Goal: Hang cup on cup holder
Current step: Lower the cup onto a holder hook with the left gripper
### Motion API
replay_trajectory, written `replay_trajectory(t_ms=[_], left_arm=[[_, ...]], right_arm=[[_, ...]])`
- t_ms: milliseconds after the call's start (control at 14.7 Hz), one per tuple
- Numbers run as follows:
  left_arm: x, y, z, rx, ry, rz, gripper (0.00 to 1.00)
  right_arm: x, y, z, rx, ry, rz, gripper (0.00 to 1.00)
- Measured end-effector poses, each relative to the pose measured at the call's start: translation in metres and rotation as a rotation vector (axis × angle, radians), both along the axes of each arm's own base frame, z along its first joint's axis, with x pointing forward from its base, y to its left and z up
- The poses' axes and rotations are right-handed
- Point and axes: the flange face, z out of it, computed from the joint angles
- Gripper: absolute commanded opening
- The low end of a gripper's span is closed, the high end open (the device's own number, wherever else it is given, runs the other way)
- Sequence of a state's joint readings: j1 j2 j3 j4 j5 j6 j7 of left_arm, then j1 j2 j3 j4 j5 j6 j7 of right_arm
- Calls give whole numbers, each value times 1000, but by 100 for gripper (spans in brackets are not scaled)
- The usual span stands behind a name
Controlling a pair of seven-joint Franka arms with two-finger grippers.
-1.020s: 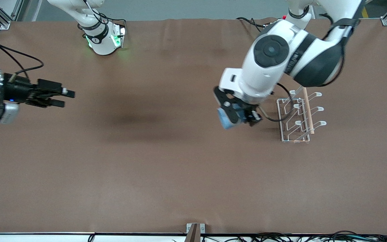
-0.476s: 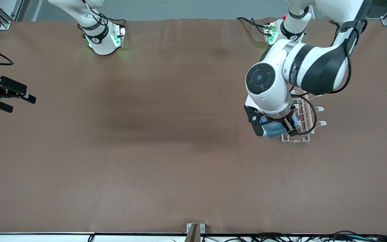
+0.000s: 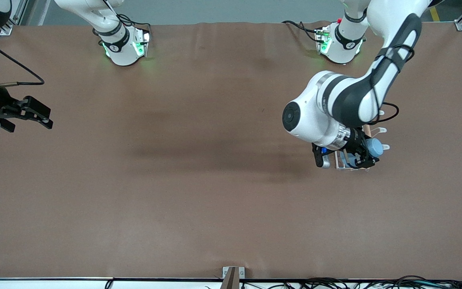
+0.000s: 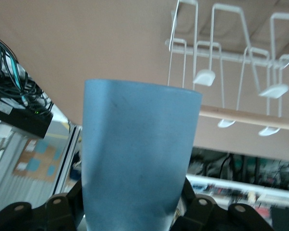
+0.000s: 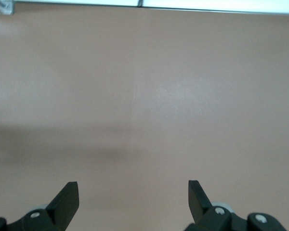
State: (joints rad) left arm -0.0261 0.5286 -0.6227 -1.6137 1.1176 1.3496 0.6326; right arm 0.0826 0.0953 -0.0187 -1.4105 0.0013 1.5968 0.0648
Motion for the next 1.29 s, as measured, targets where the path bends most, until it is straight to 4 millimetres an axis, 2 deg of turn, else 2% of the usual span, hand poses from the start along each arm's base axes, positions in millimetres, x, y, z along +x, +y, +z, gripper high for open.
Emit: replay_trajectory(t_ms=[136,408,612,1020,1292], left_arm=[[-9,3,-13,53,19,-9,44],[-19,10,-20,117,55,21,44],[-23,12,-30,150,70,10,44],[-24,17,-66,253,94,-4,44],[-25,16,-75,252,89,2,47]], right_arm=[[-9,-13,15,2,-8,-80,100],[-31,-51,38,3,2,-153,100],[-41,-52,48,4,5,-144,100],[-43,-57,44,-5,27,-53,100],[-44,-53,42,-4,38,-39,100]])
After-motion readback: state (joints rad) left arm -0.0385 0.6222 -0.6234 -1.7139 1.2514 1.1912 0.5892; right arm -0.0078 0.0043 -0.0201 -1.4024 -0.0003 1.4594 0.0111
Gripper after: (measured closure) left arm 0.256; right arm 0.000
